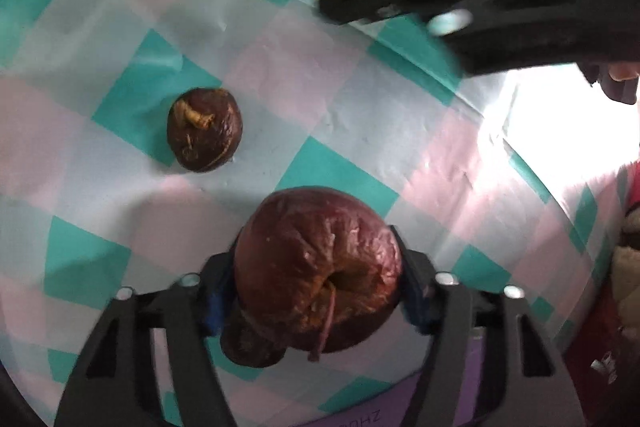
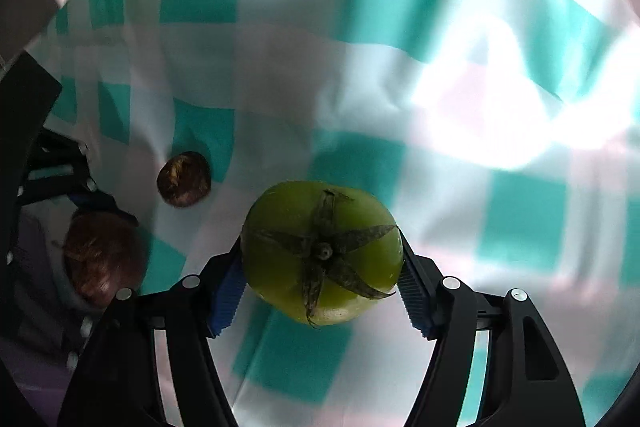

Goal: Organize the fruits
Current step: 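Grasp the wrinkled brown apple with the left tool while the right tool grasps the green apple, then carry the brown apple and green apple with both tools over the box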

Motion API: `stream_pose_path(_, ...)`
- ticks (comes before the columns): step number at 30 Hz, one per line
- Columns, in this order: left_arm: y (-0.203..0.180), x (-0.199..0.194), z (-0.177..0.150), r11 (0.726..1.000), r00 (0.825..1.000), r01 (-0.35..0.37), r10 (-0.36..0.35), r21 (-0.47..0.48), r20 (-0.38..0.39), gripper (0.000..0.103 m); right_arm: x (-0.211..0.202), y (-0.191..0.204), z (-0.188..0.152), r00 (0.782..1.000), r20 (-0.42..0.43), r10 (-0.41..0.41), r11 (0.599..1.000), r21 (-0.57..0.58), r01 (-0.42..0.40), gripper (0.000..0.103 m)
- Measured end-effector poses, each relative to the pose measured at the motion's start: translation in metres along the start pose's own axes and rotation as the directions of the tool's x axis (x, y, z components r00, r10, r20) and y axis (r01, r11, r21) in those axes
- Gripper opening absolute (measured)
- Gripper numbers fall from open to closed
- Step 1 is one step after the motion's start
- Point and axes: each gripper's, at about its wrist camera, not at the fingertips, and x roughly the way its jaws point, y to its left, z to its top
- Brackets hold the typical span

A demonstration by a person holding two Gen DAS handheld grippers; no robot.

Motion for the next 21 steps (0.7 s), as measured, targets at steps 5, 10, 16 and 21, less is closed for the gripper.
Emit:
stream_pose_path(5,-0.003,-0.008,0.005,1.0,1.0,-0.006,0.006,-0.024,0.017,0.063,-0.037,-0.014,-0.033,1.0,0.014,0.009,0.999,0.051,-0.01,0.066)
stream_pose_path(10,-0.007,-0.041,0.011,0.999,0.997,-0.038,0.04,-0.023,0.06,0.063,-0.07,-0.024,-0.075,1.0,0.012,0.012,0.998,0.059,-0.012,0.066)
stream_pose_path(16,-0.033,-0.096,0.02,0.983,0.979,-0.093,0.12,-0.16,0.167,0.063,-0.11,-0.05,-0.113,0.999,0.037,0.012,0.992,0.125,-0.017,0.066)
stream_pose_path(21,-0.1,-0.155,0.02,0.893,0.927,-0.095,0.24,-0.439,0.287,0.063,-0.159,-0.078,-0.142,0.994,0.102,0.027,0.993,0.113,-0.038,0.066)
